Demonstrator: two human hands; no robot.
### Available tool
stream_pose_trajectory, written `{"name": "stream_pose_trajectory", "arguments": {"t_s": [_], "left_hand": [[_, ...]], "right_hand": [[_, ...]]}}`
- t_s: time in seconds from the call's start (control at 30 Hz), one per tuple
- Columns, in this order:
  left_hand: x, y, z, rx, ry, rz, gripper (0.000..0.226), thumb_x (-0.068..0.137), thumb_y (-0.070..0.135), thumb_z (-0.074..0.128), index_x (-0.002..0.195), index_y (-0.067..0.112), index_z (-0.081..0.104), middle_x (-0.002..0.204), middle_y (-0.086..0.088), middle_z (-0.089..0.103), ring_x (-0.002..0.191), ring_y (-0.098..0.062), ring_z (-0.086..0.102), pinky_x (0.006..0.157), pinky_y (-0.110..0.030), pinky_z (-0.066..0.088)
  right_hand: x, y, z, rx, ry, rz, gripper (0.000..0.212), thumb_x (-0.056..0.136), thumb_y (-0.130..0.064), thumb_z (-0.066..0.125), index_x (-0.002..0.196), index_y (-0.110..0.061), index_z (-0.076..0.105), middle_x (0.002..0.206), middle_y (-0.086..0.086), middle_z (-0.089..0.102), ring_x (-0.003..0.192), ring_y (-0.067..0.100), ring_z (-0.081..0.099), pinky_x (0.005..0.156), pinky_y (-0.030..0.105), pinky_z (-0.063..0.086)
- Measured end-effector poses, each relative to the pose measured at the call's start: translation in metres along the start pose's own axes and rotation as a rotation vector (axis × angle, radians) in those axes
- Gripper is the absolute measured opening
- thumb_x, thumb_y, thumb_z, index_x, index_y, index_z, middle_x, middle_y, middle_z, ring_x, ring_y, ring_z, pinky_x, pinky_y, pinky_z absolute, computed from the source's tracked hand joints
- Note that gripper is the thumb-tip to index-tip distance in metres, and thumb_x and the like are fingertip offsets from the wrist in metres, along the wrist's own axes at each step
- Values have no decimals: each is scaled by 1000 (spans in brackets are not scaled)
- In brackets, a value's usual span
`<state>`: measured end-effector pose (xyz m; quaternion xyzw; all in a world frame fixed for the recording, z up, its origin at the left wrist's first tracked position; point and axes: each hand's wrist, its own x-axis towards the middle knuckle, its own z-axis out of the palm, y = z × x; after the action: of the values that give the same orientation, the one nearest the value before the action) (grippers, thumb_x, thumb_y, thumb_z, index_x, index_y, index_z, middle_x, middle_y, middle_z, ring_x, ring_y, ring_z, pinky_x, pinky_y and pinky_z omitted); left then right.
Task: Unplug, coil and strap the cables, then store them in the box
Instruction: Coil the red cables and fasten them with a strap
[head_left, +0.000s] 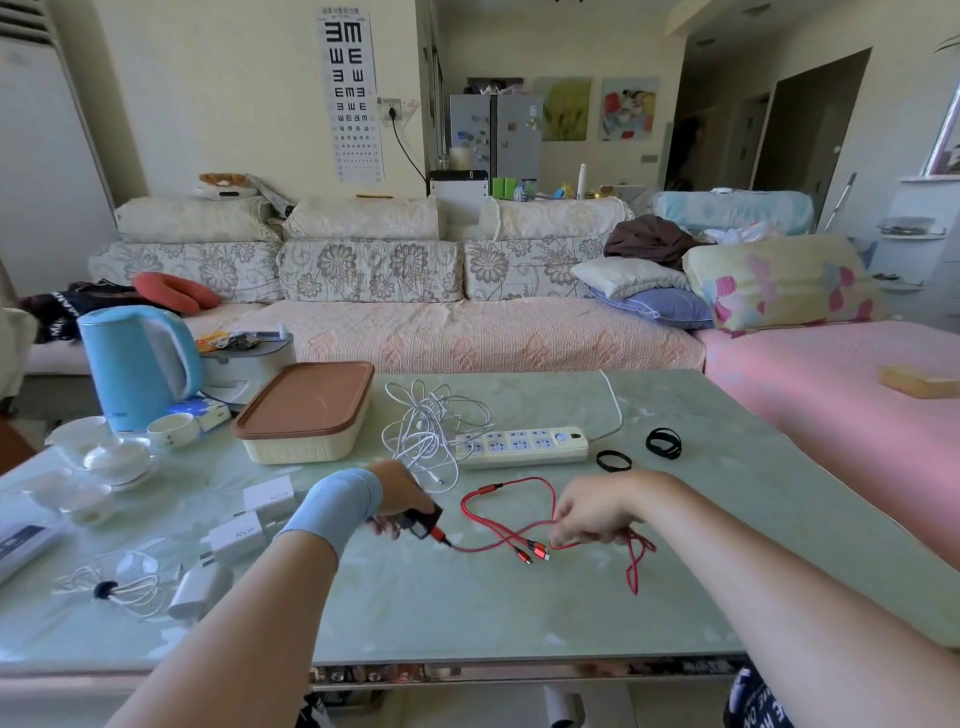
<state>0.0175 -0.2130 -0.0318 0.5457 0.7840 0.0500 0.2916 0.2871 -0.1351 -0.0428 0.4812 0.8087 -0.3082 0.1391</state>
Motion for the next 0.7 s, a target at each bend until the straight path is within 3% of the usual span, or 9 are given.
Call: {"name": "stream_pose_trajectory", "arguments": {"t_s": [0.1,0.2,0.37,0.5,0.63,0.7], "left_hand": [[7,-8,12,154,-81,-77,24,85,31,57,82,9,66,71,-9,66,53,-21,59,53,-22,48],[18,-14,23,281,-77,-86,32,83,42,58,81,12,67,76,-6,69,59,-20,58,60,-24,48],[36,-13,29,386,-66,-22,50,84,56,57,108,14,71,104,-1,68,90,-20,61,84,-29,49],[43,15,28,463,-63,72,50,91,53,53,128,20,61,132,3,55,124,-20,51,106,-35,37],[57,54,29,324,59,238,36,94,41,54,121,20,65,126,1,61,116,-21,56,104,-36,43],[68,75,34,213,165,307,27,92,35,54,111,23,69,117,0,65,104,-23,60,95,-33,49]], "right_hand": [[10,0,16,34,-153,27,18,95,-18,60,108,-9,69,74,4,60,55,16,57,51,27,52],[18,-2,21,37,-125,-46,16,93,-13,61,105,-13,72,82,2,65,69,18,62,66,27,54],[25,-6,18,147,93,-189,19,85,-27,63,90,-13,75,79,2,69,65,14,62,60,27,55],[39,5,5,166,396,-170,25,88,-23,50,90,-27,75,75,-9,69,54,3,60,57,21,47],[57,29,-6,138,583,-96,28,91,-21,48,87,-31,74,72,-18,62,66,9,58,61,24,43],[66,46,-12,54,647,-38,28,91,-21,48,91,-32,74,85,-17,64,84,13,61,70,26,45]]}}
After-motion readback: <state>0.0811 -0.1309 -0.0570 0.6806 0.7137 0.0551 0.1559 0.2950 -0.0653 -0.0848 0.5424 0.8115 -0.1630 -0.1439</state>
